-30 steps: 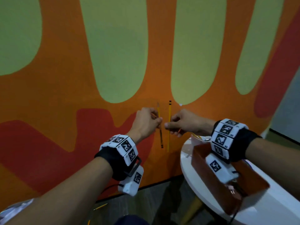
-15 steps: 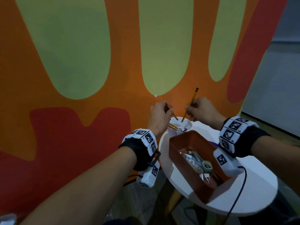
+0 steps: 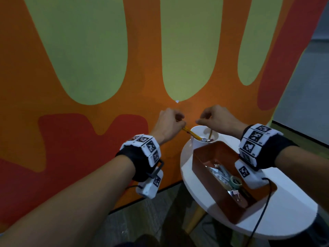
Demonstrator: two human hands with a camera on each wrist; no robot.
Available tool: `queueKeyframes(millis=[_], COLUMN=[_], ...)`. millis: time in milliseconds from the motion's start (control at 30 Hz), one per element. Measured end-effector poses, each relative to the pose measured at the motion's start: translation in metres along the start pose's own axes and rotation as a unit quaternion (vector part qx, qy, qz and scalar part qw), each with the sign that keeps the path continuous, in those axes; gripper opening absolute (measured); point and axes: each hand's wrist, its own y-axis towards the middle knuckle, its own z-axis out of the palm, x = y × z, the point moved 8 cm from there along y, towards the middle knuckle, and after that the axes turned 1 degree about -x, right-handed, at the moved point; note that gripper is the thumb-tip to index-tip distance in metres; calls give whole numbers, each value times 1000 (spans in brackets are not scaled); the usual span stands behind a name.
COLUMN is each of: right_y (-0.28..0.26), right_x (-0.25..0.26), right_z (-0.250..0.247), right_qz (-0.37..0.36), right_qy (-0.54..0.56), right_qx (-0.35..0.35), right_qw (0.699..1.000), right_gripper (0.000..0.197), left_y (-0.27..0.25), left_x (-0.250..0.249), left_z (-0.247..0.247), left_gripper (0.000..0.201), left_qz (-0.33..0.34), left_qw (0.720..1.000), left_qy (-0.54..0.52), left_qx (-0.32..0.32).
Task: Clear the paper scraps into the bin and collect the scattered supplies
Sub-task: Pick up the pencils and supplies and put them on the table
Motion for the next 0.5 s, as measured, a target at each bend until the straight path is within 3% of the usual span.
queueKeyframes(millis=[200, 333, 500], right_y=[-8, -13, -14], right_x=[104, 170, 222], right_z=[26, 83, 179], right_qz=[-119, -184, -195], right_qy=[20, 40, 62], right_qx=[2, 87, 192], right_qw=[993, 978, 960], right_gripper=[21, 19, 20], left_y=[-44, -75, -131], left_x=[54, 102, 184], left_z=[-67, -100, -131], left_gripper=[21, 17, 15], left_qz=[-21, -52, -125], left_qw=[999, 998, 989], left_qy=[23, 41, 76], left_qx=[-20, -19, 2])
